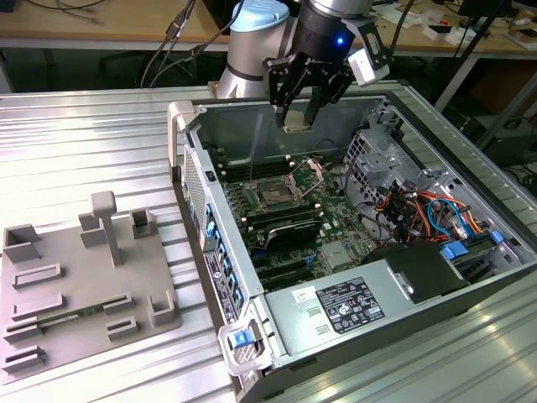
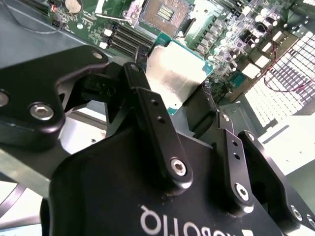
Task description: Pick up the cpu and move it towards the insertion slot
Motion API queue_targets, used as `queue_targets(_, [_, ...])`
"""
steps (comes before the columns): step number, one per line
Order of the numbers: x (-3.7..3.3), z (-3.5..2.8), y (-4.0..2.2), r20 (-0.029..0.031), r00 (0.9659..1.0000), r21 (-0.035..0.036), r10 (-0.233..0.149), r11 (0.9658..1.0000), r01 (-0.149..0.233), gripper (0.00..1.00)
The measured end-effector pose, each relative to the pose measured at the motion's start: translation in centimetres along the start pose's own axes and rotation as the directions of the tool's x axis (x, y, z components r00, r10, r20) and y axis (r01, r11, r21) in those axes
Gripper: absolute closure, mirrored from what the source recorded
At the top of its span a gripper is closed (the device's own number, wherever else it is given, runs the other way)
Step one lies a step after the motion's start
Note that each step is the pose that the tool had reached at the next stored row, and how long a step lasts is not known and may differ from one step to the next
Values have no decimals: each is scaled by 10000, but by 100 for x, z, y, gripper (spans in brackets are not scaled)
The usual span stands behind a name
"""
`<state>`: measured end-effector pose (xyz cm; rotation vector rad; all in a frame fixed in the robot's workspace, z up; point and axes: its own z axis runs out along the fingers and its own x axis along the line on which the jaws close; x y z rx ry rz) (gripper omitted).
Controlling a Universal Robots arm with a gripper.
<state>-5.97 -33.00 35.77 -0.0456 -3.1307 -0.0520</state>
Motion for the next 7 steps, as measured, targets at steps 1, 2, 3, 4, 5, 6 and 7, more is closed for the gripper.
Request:
queue_targets(1, [0, 2, 0, -2, 10000, 2, -10, 10000, 10, 45])
queue_targets(2, [0, 2, 0, -2, 10000, 1, -11, 10000, 11, 45])
queue_targets(3, [0, 3, 0, -1, 10000, -1, -11, 10000, 11, 45])
queue_targets(4, [0, 3, 0, -1, 10000, -7, -10, 10000, 10, 45])
queue_targets(5, [0, 3, 0, -2, 10000, -13, -10, 10000, 10, 45])
queue_targets(6, [0, 3, 0, -2, 10000, -14, -11, 10000, 11, 45])
queue_targets(7, [0, 3, 0, -1, 10000, -14, -10, 10000, 10, 45])
